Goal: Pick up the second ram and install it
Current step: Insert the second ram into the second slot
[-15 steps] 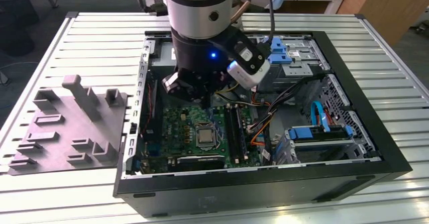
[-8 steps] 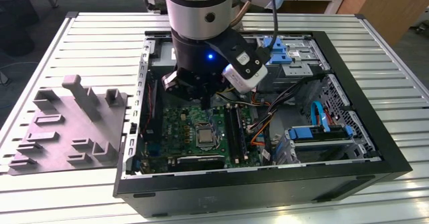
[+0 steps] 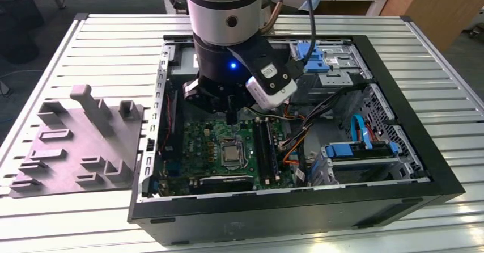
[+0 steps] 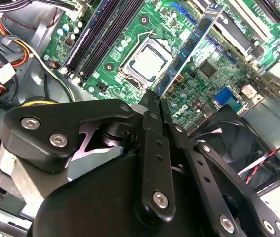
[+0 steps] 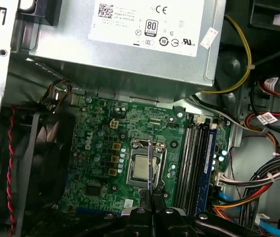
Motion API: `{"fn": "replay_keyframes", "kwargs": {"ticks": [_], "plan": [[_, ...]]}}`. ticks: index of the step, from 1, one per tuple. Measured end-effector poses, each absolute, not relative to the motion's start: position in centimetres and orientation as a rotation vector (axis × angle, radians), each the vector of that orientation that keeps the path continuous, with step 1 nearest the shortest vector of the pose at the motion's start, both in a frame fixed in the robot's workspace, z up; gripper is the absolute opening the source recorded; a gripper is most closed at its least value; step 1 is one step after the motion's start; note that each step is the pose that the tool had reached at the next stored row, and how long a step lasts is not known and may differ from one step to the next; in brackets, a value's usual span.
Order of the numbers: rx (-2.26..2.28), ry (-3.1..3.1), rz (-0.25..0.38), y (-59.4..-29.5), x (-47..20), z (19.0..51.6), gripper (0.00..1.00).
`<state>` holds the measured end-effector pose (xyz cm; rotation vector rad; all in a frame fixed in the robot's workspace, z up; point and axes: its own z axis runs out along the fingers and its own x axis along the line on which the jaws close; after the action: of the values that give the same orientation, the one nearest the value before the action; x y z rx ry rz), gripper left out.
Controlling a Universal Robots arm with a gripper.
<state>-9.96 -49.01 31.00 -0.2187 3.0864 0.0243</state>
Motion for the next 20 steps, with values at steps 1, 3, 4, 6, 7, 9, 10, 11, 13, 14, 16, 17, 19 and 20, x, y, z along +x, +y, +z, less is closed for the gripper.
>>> {"fn": "replay_keyframes", "kwargs": {"ticks": [1,3,4,6,7,9,10,11,13,14,16,17,19,20], "plan": [[-0.219,3.086,0.025,-49.0,-10.0,31.0,0.14],[-0.197,3.088,0.025,-49.0,-9.9,30.9,0.14],[-0.176,3.089,0.024,-49.0,-10.0,30.9,0.14],[-0.144,3.090,0.023,-49.0,-9.9,30.8,0.14],[-0.139,3.091,0.023,-49.0,-9.9,30.8,0.14],[-0.138,3.091,0.023,-49.0,-9.9,30.8,0.14],[-0.138,3.091,0.023,-49.0,-9.9,30.8,0.14],[-0.137,3.091,0.023,-49.0,-9.9,30.8,0.14],[-0.134,3.091,0.023,-49.0,-9.9,30.7,0.14],[-0.129,3.091,0.023,-49.0,-9.8,30.7,0.14],[-0.122,3.091,0.023,-49.0,-9.6,30.6,0.14],[-0.120,3.091,0.023,-49.0,-9.5,30.6,0.14],[-0.119,3.091,0.025,-49.0,-9.1,30.4,0.14],[-0.117,3.091,0.025,-49.0,-8.9,30.4,0.14]]}}
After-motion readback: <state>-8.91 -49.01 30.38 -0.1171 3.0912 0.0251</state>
